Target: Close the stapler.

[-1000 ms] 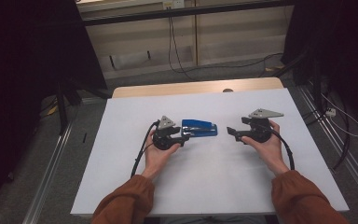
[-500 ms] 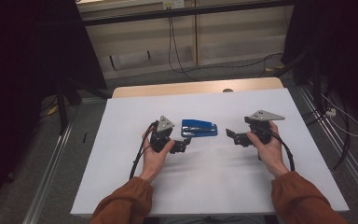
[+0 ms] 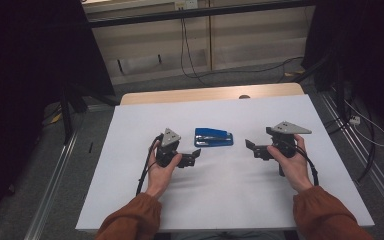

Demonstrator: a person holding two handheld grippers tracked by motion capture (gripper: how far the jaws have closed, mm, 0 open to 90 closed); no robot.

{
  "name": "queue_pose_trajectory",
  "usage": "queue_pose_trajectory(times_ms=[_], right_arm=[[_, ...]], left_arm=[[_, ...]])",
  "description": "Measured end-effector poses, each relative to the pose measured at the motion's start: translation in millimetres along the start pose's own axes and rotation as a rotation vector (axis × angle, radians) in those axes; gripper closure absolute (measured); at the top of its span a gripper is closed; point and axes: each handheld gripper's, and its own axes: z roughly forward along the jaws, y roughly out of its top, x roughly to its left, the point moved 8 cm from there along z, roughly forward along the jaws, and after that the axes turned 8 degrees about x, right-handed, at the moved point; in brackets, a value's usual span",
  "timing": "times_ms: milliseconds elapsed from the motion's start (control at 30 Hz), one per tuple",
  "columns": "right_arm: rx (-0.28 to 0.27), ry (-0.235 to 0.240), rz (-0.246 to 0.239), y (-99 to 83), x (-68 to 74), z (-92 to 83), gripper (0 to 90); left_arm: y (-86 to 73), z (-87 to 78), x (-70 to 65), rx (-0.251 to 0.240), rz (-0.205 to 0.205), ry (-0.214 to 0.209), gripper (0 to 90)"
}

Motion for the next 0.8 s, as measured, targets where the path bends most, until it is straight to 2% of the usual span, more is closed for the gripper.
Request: queue_pose_trajectory(times_ms=[100,200,267,300,367,500,567,633,700,800], right_arm=[[-0.013,-0.009,-0.002,-0.8,0.4,-4.5,4.8],[-0.029,-0.025,-0.007,-1.0,0.3,-9.7,4.6],[-0.042,-0.039,-0.009,0.0,-0.5,-13.4,4.6],[-0.046,-0.041,-0.008,0.4,-1.0,-14.9,4.6],[-0.051,-0.047,-0.012,1.0,-1.6,-17.1,4.6],[-0.05,-0.051,-0.017,-1.3,-1.3,-19.5,4.5],[-0.055,-0.06,-0.026,-2.3,-1.2,-21.0,4.5],[-0.058,-0.062,-0.027,-3.0,-0.4,-22.6,4.3],[-0.061,-0.065,-0.028,-4.1,0.3,-24.2,4.2],[-0.064,-0.057,-0.019,-5.7,1.4,-27.0,4.2]], left_arm=[[-1.0,-9.8,3.3,-0.023,-0.013,0.016,4.0],[-4.3,-17.9,8.4,-0.026,-0.054,0.039,3.9],[-4.8,-24.4,13.1,-0.038,-0.078,0.073,4.0],[-3.1,-28.5,15.0,-0.06,-0.089,0.085,4.0],[-1.6,-34.8,16.9,-0.08,-0.095,0.082,4.0],[-7.9,-41.2,19.8,-0.079,-0.092,0.084,3.9],[-10.5,-44.1,20.9,-0.079,-0.103,0.088,3.9],[-10.9,-47.9,22.2,-0.099,-0.116,0.104,3.9],[-12.9,-52.1,23.0,-0.095,-0.105,0.12,3.9],[-16.5,-58.8,23.1,-0.105,-0.115,0.112,3.9]])
